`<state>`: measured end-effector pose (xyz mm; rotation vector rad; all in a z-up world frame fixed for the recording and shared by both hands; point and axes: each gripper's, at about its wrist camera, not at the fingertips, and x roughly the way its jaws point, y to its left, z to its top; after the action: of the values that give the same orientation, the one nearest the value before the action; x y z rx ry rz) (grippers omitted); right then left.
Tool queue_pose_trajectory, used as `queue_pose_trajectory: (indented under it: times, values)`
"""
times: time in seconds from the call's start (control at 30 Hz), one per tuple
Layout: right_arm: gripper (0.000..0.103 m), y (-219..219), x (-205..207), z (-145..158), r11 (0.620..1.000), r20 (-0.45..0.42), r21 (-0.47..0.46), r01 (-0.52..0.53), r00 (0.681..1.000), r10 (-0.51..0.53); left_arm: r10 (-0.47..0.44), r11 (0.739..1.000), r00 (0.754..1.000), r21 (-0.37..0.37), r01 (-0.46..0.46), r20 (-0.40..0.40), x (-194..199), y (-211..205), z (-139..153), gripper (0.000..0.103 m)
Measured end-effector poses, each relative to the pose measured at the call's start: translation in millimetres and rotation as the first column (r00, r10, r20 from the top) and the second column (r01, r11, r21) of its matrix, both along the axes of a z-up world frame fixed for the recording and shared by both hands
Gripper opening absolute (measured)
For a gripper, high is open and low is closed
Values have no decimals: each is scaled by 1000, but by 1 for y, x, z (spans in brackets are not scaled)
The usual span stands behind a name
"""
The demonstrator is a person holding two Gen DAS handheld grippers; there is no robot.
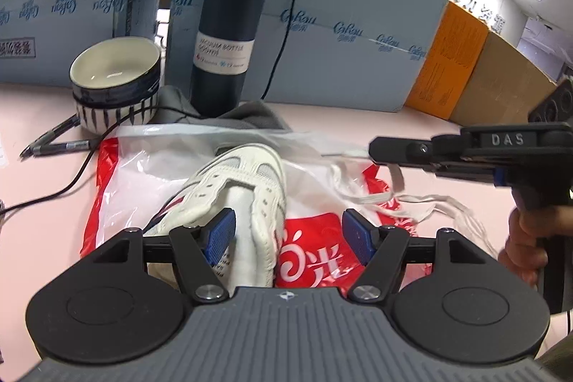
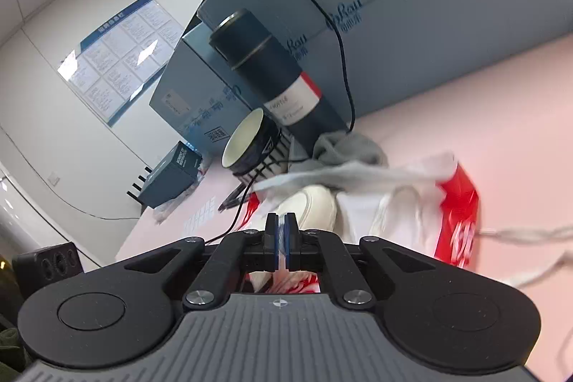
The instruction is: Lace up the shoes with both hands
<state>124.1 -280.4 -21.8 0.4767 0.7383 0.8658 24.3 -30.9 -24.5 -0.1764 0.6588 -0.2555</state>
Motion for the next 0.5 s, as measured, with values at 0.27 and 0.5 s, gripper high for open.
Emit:
queue_pose_trajectory:
  times: [0.27, 0.5]
  values:
    - [3, 13, 8, 14, 989, 95, -119, -85, 991, 97, -18, 1000, 1000, 13, 18, 5, 1, -8, 0, 63]
    - [3, 26, 20, 10, 968, 7, -70, -240, 970, 241, 26, 999, 1000, -43, -27, -18, 7, -5, -2, 60]
